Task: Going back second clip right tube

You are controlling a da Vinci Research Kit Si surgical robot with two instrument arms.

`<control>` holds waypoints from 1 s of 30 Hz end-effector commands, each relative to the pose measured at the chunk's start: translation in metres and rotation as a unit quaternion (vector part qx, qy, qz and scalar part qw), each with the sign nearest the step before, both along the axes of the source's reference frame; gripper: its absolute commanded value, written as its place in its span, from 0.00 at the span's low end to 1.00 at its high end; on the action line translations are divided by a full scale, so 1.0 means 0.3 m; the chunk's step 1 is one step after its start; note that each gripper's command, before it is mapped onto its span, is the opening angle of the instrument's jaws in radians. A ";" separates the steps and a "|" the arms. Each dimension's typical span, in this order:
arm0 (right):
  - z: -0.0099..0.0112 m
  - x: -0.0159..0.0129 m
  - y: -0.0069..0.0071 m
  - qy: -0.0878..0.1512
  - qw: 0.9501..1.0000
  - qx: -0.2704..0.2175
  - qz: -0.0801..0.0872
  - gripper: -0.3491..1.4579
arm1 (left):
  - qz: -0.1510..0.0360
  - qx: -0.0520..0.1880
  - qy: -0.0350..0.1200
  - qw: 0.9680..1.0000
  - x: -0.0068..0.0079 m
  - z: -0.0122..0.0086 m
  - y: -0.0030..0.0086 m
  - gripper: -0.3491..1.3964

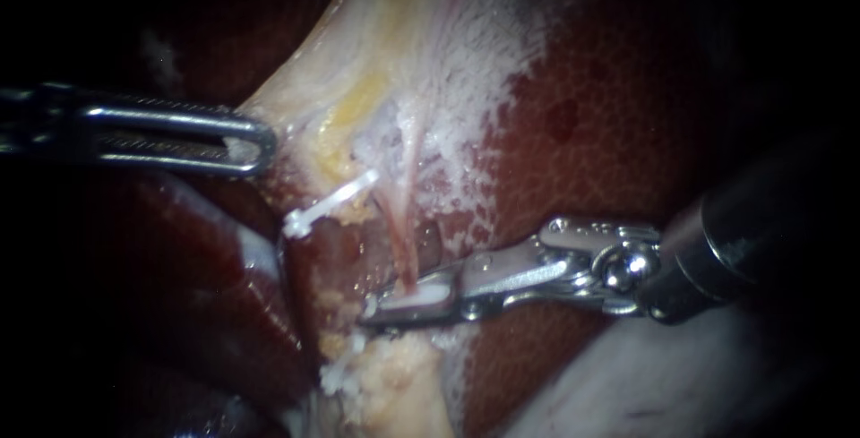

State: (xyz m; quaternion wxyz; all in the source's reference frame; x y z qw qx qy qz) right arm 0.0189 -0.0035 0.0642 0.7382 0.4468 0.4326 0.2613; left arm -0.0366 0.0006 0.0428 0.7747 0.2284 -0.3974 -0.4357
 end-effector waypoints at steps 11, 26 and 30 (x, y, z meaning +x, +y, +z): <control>0.0003 0.0000 -0.0006 0.002 1.000 -0.001 0.000 0.02 | -0.001 -0.001 0.001 1.000 0.0002 0.0003 0.0002 0.00; -0.0045 0.0016 -0.0036 0.000 0.998 -0.037 0.044 0.52 | 0.000 -0.001 0.001 1.000 0.0009 0.0004 0.0001 0.00; -0.0058 0.0006 -0.0038 0.001 0.998 -0.045 0.045 0.52 | 0.000 -0.001 0.001 1.000 0.0009 0.0003 0.0000 0.00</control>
